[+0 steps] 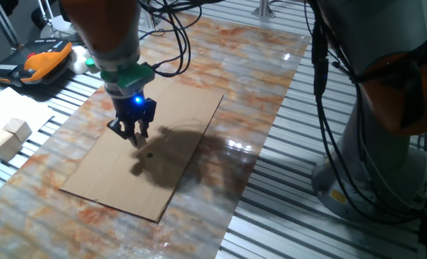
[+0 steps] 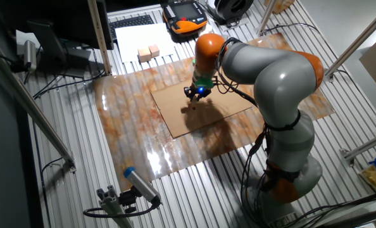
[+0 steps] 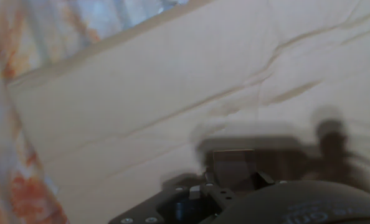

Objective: Grab the block and place it at the designated location

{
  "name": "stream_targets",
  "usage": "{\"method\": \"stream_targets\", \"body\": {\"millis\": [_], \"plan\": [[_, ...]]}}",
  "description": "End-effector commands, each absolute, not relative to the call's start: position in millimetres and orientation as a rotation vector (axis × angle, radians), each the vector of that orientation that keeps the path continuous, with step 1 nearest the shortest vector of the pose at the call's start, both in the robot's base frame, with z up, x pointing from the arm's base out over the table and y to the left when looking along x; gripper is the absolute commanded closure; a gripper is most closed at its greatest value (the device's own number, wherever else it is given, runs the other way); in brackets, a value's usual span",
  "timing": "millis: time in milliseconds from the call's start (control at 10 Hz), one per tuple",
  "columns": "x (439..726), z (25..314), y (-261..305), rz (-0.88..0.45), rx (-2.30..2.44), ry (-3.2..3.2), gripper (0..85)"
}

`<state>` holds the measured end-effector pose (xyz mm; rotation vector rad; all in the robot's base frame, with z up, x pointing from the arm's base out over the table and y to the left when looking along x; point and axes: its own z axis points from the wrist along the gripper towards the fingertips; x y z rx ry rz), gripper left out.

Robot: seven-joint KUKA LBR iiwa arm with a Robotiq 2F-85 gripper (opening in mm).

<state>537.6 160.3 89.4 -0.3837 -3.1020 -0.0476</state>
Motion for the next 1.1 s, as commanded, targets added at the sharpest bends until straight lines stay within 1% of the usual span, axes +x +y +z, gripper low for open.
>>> {"method": "stream_targets", "body": {"millis": [0,400,1000], "plan": [[537.7,88.9,160.5,-0.040,-0.377,-3.104,85.0],[531.6,68.3,157.9,-0.040,-0.349,-3.133,85.0],[524.7,60.7,152.4,-0.055,-0.328,-3.119,85.0]]}}
